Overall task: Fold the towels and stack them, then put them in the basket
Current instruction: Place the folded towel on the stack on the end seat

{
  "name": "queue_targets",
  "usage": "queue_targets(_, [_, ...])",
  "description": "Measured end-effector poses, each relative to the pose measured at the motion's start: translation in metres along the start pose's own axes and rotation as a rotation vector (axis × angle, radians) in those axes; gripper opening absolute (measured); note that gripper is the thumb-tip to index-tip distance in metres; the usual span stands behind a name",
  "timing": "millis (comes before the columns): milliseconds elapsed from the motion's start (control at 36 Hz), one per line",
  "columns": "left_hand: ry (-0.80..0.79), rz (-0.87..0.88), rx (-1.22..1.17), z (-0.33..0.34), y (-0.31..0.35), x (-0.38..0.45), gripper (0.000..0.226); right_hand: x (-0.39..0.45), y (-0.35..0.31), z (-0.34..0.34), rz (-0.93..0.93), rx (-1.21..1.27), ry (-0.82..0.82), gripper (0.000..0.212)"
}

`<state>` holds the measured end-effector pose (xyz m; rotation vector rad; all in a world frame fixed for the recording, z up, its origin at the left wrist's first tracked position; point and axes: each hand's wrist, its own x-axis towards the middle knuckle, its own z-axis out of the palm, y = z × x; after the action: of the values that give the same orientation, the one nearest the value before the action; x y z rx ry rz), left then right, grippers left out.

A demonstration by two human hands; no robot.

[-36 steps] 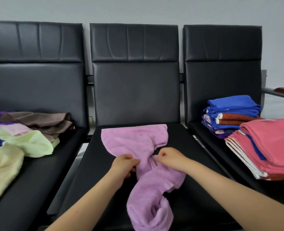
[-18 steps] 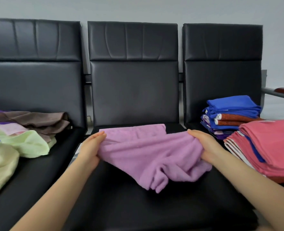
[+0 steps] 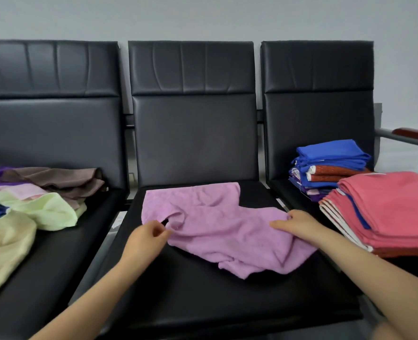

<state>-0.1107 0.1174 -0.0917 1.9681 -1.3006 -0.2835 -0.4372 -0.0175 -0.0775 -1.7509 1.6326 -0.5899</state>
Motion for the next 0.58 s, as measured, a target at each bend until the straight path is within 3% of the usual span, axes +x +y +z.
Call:
queue_targets(83, [-0.094, 0.052, 0.189, 0.013, 0.006, -0.02, 0.041, -0.012, 0.001, -0.003, 0.001, -0.094, -0.084, 0.035])
queue_targets(139, [-0.071, 0.067, 0.281, 0.02, 0.008, -0.027, 0.042, -0.02, 0.0, -0.005, -0.025, -0.129, -0.106, 0.023])
queue_targets(278, [-0.056, -0.052, 0.399, 0.033, 0.018, -0.029, 0.054, -0.037, -0.007, -0.002, -0.147, -0.123, -0.156, 0.027])
queue_targets(444, [-0.183, -0.172, 0.008, 0.046, 0.04, -0.02, 0.049, -0.047, -0.013, 0.011, -0.204, -0.184, -0.247, 0.024])
queue_targets(500, [-0.246, -0.162, -0.226, 0.051, 0.043, -0.02, 0.04, -0.051, -0.016, 0.015, -0.203, -0.16, -0.266, 0.03])
queue_targets(583, [-0.212, -0.189, -0.603, 0.048, 0.05, -0.018, 0.021, -0.051, -0.018, 0.021, -0.208, -0.133, -0.245, 0.026])
